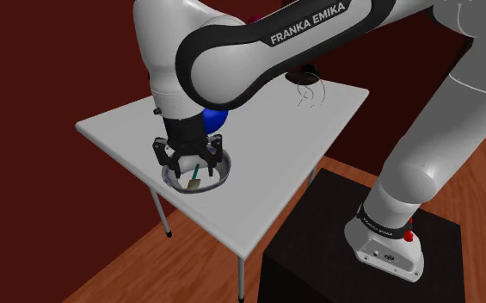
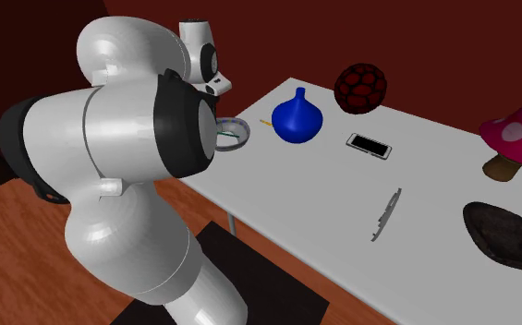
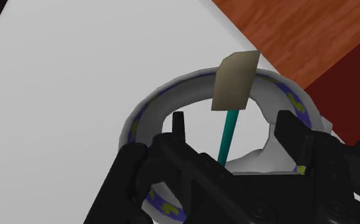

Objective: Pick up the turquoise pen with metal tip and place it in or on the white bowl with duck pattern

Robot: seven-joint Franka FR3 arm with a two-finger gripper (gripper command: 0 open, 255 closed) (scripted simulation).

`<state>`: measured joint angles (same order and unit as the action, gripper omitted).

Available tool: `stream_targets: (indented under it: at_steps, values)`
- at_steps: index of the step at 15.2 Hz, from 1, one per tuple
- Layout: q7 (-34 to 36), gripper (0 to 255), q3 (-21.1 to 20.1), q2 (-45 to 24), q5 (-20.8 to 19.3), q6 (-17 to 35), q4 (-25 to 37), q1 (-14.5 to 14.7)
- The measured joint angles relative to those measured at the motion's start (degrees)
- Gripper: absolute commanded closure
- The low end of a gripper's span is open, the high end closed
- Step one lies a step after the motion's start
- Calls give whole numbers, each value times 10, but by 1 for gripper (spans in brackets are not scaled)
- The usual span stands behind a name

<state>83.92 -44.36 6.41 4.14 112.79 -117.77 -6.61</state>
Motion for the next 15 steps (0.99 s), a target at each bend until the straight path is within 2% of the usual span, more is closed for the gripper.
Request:
stream_targets:
  at_steps: [4,9,15]
  values:
    - [0,0,0,0,0,0,0,0]
    - [-5,0,6,12,7,-65,56,-1]
    - [-7,0,7,15,8,-73,61,-2]
